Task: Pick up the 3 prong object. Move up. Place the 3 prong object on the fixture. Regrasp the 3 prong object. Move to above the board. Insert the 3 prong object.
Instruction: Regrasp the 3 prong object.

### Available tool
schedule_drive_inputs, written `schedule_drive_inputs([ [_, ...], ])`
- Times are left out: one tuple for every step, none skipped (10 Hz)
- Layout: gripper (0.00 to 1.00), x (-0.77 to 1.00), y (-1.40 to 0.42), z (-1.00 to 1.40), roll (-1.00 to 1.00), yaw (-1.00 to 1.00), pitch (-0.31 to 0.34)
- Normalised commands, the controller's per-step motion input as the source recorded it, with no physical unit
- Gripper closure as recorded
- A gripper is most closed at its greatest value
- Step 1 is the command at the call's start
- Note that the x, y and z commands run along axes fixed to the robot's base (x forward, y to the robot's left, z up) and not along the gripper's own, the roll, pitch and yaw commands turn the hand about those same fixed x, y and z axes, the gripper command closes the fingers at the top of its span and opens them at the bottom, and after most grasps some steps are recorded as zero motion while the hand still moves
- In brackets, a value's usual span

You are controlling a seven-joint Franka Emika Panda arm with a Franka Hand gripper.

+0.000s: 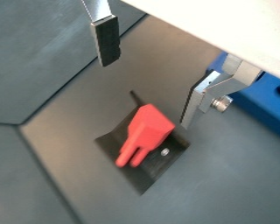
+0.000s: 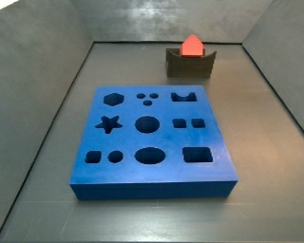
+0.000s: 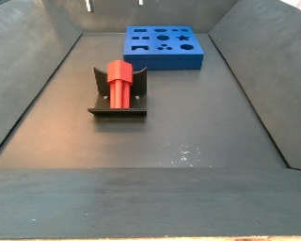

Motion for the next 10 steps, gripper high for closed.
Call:
schedule_drive_inputs([
  [0.00, 0.02, -0.03, -0.01, 1.00, 0.03, -0.034],
  [0.00, 0.02, -0.03, -0.01, 1.00, 0.03, -0.029],
  [0.00, 0.04, -0.03, -0.02, 1.00, 0.03, -0.016],
  [0.00, 0.05, -0.03, -0.02, 1.00, 0.03, -0.002],
  [0.00, 0.06, -0.03, -0.02, 1.00, 0.04, 0.026],
  [0.00, 0.08, -0.04, -0.02, 1.00, 0.04, 0.055],
  [0.00, 0.09, -0.04, -0.01, 0.84, 0.05, 0.081],
  [0.00, 0.10, -0.04, -0.02, 0.65, 0.06, 0.102],
  [0.00, 0.10, -0.05, -0.02, 0.40, 0.08, 0.118],
  [0.00, 0.10, -0.03, -0.01, 0.28, 0.10, 0.119],
])
